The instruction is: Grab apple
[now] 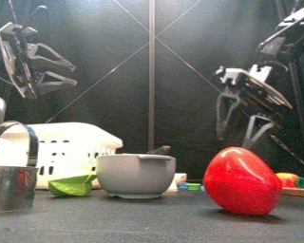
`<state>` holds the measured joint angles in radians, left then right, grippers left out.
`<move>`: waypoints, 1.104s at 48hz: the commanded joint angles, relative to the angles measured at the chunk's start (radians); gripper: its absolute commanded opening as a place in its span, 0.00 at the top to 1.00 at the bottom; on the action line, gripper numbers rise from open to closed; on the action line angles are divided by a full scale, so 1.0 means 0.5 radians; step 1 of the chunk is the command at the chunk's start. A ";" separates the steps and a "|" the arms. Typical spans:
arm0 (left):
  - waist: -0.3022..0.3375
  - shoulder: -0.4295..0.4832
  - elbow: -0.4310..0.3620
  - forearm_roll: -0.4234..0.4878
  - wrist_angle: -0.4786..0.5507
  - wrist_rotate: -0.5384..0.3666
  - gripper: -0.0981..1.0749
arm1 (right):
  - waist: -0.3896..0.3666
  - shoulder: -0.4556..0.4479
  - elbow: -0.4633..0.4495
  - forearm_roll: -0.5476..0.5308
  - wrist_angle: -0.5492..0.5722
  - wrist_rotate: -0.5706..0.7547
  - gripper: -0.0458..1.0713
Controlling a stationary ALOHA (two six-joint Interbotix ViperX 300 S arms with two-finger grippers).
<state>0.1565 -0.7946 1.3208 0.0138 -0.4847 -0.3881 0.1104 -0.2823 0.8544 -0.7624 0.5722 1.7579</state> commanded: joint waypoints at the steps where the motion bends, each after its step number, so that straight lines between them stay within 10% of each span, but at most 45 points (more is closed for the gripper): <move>1: 0.012 0.006 -0.021 0.000 -0.006 0.006 0.24 | 0.153 0.003 -0.092 -0.043 -0.123 -0.003 0.04; 13: 0.012 0.003 -0.012 0.000 -0.006 0.006 0.24 | 0.549 0.236 -0.227 -0.064 -0.393 -0.015 0.04; 25: 0.015 0.003 -0.009 0.000 -0.009 0.003 0.24 | 0.614 0.436 -0.417 0.009 -0.383 -0.028 0.04; 42: 0.025 0.003 0.000 -0.006 -0.009 0.000 0.24 | 0.660 0.586 -0.887 0.344 0.546 -0.181 0.04; 53: 0.028 0.003 0.000 -0.015 -0.009 0.000 0.24 | 0.687 0.770 -1.055 0.681 0.583 -0.565 0.04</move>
<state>0.1672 -0.7946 1.3300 0.0061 -0.4847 -0.3866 0.4495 0.0966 0.3712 -0.4801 0.8575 1.5202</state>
